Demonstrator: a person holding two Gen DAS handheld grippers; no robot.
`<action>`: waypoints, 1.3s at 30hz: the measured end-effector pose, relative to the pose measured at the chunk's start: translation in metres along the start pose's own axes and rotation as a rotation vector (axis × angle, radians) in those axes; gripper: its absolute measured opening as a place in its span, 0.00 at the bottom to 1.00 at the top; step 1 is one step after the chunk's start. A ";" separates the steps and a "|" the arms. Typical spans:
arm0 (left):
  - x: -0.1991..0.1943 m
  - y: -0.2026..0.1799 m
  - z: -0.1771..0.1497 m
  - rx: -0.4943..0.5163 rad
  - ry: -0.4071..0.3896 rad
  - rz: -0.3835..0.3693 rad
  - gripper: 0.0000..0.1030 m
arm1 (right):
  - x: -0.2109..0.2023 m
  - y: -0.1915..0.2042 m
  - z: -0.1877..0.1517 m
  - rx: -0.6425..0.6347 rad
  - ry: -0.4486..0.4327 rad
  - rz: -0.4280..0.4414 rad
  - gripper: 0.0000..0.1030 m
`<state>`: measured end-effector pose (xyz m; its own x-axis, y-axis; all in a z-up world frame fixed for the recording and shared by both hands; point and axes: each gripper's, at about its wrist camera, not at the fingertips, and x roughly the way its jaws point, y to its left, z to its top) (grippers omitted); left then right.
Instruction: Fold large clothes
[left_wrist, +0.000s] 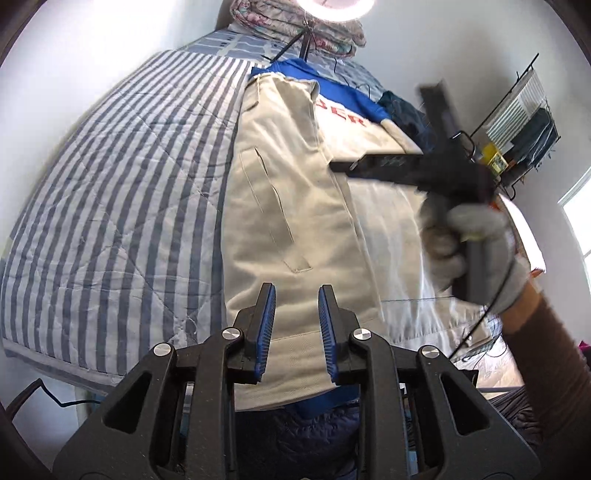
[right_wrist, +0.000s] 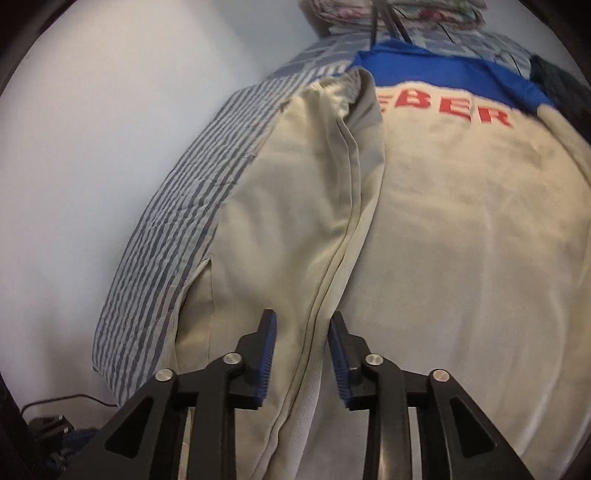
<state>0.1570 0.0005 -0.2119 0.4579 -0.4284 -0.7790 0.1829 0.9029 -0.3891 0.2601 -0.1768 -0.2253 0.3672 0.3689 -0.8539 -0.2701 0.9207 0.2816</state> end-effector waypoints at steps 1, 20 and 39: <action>0.002 0.000 -0.002 0.000 0.006 -0.005 0.21 | -0.009 0.001 0.003 -0.023 -0.021 -0.010 0.32; 0.039 0.006 0.014 -0.060 0.010 0.011 0.21 | 0.053 0.007 0.153 -0.129 -0.203 0.000 0.28; 0.065 0.013 -0.005 -0.018 0.112 0.012 0.21 | 0.086 -0.004 0.138 -0.139 -0.101 0.001 0.19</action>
<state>0.1847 -0.0154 -0.2699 0.3593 -0.4197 -0.8335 0.1622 0.9076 -0.3871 0.4156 -0.1312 -0.2391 0.4525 0.3869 -0.8035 -0.3883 0.8966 0.2130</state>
